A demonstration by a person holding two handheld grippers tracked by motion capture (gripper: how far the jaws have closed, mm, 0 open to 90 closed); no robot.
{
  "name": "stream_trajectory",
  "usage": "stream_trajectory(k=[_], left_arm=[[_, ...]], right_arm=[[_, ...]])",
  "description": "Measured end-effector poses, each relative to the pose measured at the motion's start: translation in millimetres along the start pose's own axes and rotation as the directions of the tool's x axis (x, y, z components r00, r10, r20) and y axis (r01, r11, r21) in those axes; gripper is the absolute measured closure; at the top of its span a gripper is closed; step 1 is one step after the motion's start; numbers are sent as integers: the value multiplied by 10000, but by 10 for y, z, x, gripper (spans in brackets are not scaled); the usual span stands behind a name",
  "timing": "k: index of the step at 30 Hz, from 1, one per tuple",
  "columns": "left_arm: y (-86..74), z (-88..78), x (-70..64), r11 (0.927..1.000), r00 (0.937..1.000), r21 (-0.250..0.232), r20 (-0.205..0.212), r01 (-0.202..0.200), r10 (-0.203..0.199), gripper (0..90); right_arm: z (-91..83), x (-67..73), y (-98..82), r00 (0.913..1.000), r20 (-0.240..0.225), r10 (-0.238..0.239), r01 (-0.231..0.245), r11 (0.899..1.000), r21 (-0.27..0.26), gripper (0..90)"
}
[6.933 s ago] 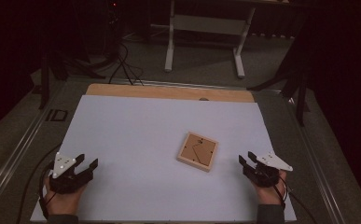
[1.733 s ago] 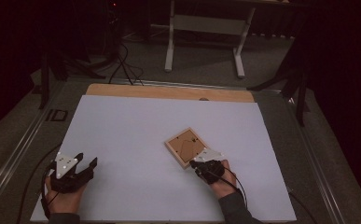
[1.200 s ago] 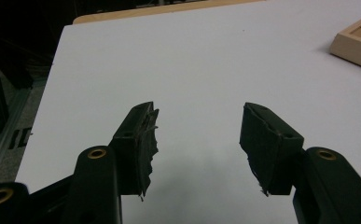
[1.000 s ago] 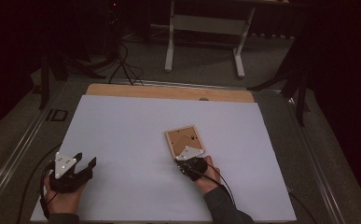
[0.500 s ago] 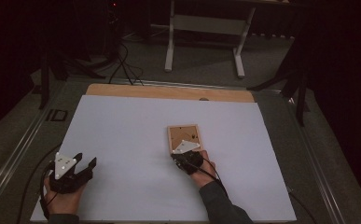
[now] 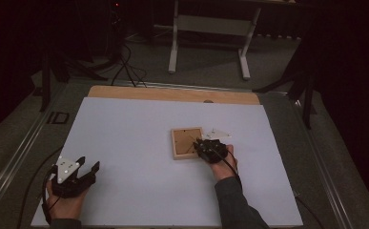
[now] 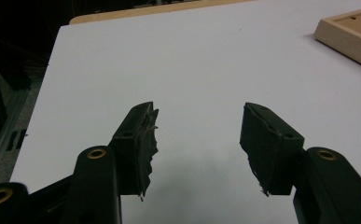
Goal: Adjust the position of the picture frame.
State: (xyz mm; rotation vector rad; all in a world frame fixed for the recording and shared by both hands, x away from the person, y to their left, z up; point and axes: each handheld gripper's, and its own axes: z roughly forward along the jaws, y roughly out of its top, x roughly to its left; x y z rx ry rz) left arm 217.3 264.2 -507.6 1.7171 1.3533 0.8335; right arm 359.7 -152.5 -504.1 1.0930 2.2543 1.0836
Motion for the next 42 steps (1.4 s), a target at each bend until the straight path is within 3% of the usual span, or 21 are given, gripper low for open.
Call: stream_trajectory(k=[8,19,22,31,42], left_arm=[[8,6,-1,10000,10000,-15,49,5,-5,450],[23,14,-23,9999,9999,-31,42,-163,164,449],[24,10,-36,9997,9997,-35,43,-231,231,449],[36,20,-65,9994,9993,-62,162,-332,333,448],[38,60,-126,9990,9986,41,277,-441,440,445]], right_arm=[[61,-152,-39,9968,587,540,-559,9979,321,695],[46,-230,-75,9922,420,1175,-1199,9910,604,687],[38,-266,-112,9886,206,1491,-1502,9864,668,736],[1,-180,-124,9893,240,1440,-1455,9864,766,755],[41,-46,-107,9908,-135,1343,-1331,9887,686,754]])
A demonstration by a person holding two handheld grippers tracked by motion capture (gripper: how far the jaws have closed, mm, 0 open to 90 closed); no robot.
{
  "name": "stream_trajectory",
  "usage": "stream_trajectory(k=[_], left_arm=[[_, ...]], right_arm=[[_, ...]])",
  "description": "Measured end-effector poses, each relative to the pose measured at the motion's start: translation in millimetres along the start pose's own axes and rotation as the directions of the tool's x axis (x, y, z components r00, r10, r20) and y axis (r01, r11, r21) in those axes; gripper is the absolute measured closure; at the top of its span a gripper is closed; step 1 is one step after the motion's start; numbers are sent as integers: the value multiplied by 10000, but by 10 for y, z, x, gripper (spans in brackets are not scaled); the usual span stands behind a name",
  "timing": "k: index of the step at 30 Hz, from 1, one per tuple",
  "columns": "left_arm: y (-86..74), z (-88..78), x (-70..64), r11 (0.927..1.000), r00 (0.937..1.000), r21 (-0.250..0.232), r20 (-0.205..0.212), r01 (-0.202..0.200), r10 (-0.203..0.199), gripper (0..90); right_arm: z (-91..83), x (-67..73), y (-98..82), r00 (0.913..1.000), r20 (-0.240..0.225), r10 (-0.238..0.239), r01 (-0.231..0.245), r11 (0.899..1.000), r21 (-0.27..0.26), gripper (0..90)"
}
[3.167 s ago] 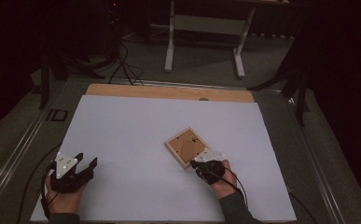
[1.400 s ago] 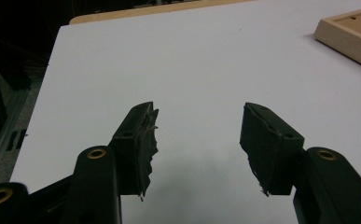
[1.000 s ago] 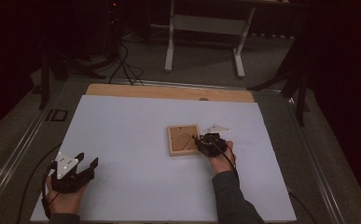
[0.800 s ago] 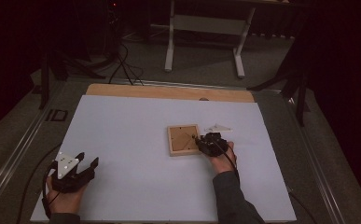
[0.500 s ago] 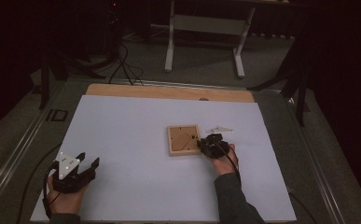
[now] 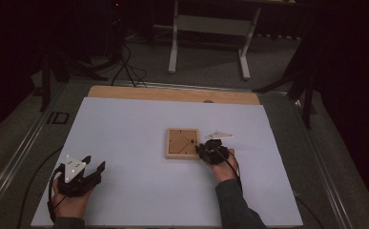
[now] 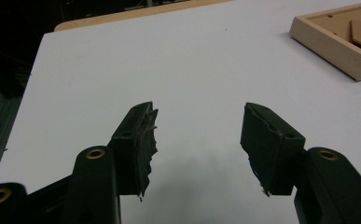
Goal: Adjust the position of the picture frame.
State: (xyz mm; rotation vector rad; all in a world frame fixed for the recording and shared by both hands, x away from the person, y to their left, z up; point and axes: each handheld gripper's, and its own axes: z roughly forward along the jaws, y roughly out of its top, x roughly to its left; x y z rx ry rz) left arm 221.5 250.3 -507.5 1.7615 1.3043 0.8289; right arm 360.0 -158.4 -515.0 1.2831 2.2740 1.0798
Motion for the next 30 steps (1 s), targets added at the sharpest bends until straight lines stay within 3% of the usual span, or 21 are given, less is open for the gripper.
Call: stream_trajectory(k=[9,19,24,27,30], left_arm=[[-4,40,-41,9998,9997,130,219,-122,119,439],[46,155,-210,9989,9933,320,1119,-341,303,438],[75,247,-367,9944,9854,583,1509,-882,786,437],[142,388,-575,9873,9738,693,1881,-1426,1274,440],[186,509,-713,9839,9632,706,2268,-1639,1442,447]], right_arm=[[31,30,10,9999,-157,6,-7,10000,-78,756],[79,83,35,9997,-204,-119,116,9998,-147,759],[93,95,45,9995,-274,-162,159,9998,-143,759],[103,107,48,9994,-311,-164,159,9997,-162,759],[107,112,49,9994,-329,-121,115,9998,-169,760]])
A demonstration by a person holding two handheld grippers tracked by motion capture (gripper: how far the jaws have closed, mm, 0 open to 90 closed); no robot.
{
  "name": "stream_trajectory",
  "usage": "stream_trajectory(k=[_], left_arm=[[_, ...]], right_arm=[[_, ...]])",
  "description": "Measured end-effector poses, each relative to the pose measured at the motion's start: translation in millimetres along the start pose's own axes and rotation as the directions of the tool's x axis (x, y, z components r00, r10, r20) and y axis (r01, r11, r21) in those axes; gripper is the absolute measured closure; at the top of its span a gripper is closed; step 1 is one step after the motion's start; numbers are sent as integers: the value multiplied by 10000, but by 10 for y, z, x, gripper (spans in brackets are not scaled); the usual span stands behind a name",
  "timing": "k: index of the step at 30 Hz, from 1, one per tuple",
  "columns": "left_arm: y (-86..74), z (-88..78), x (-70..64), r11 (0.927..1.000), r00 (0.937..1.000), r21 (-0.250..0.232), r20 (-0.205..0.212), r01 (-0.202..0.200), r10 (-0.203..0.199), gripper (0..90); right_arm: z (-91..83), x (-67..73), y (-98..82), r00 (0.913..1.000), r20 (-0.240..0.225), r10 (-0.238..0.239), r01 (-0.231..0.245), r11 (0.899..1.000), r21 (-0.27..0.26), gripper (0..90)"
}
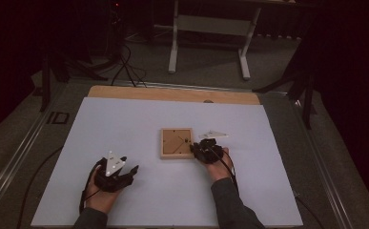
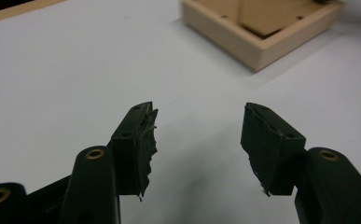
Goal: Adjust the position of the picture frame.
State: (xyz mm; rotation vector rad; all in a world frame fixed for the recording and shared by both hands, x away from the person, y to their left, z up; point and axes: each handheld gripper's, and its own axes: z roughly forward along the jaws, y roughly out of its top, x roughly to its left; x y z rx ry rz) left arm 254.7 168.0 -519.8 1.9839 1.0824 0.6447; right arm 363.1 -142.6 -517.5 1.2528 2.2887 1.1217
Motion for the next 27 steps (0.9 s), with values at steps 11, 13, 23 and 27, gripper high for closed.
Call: stream_trajectory(k=[11,13,23,27], left_arm=[[196,465,-162,9985,9972,489,717,-229,194,500],[226,518,-187,9983,9966,518,793,-272,230,524],[303,607,-185,9980,9951,573,962,-274,218,633],[320,596,-175,9972,9936,585,1055,-476,412,667]], right_arm=[[24,12,24,9998,-75,-168,169,9998,44,760],[28,23,27,9997,-69,-219,219,9997,51,759],[58,131,41,9991,-202,-364,366,9993,109,760],[82,188,54,9987,-283,-433,436,9990,112,758]])
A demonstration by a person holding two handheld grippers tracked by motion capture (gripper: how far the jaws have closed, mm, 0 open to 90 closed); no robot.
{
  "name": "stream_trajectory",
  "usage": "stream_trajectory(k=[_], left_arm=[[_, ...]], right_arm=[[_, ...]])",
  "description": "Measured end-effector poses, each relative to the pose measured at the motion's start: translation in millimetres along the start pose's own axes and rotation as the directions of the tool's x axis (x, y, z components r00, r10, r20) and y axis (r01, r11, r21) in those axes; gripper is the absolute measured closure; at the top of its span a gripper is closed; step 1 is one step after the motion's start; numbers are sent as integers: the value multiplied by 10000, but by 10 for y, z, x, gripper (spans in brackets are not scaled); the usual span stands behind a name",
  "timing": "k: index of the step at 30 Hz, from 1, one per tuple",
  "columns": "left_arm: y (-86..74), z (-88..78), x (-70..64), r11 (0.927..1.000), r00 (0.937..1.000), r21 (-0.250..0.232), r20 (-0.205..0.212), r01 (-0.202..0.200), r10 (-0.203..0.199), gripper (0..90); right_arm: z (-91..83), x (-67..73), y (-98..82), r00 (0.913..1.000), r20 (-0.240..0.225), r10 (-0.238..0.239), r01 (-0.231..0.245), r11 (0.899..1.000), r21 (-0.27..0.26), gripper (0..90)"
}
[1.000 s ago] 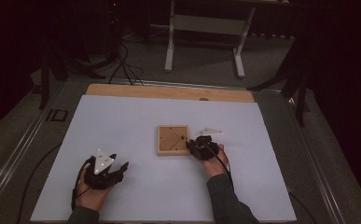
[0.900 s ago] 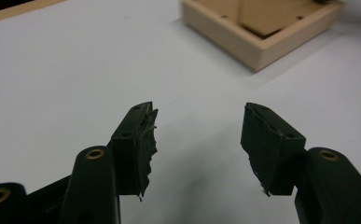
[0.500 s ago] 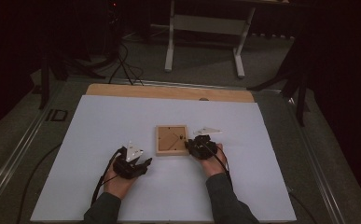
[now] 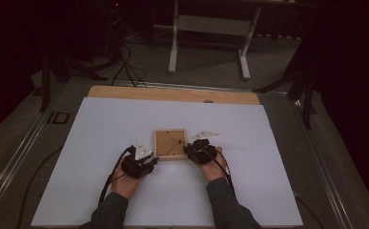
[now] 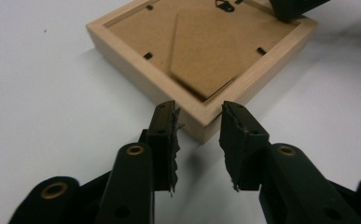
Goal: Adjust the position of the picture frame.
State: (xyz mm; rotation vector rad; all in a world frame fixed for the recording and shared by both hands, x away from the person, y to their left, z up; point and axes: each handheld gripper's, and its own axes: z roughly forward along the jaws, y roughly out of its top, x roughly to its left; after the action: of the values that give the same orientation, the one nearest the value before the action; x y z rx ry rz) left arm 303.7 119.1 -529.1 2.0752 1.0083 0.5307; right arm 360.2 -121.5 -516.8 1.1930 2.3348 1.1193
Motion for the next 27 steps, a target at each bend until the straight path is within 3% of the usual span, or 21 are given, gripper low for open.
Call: stream_trajectory(k=[10,27], left_arm=[[29,1,64,10000,10000,65,-11,-29,29,679],[41,23,78,9993,9993,40,-78,363,-362,683]], right_arm=[[20,67,0,10000,-5,38,-39,10000,-86,754],[24,51,6,9999,-52,-121,120,9998,-143,750]])
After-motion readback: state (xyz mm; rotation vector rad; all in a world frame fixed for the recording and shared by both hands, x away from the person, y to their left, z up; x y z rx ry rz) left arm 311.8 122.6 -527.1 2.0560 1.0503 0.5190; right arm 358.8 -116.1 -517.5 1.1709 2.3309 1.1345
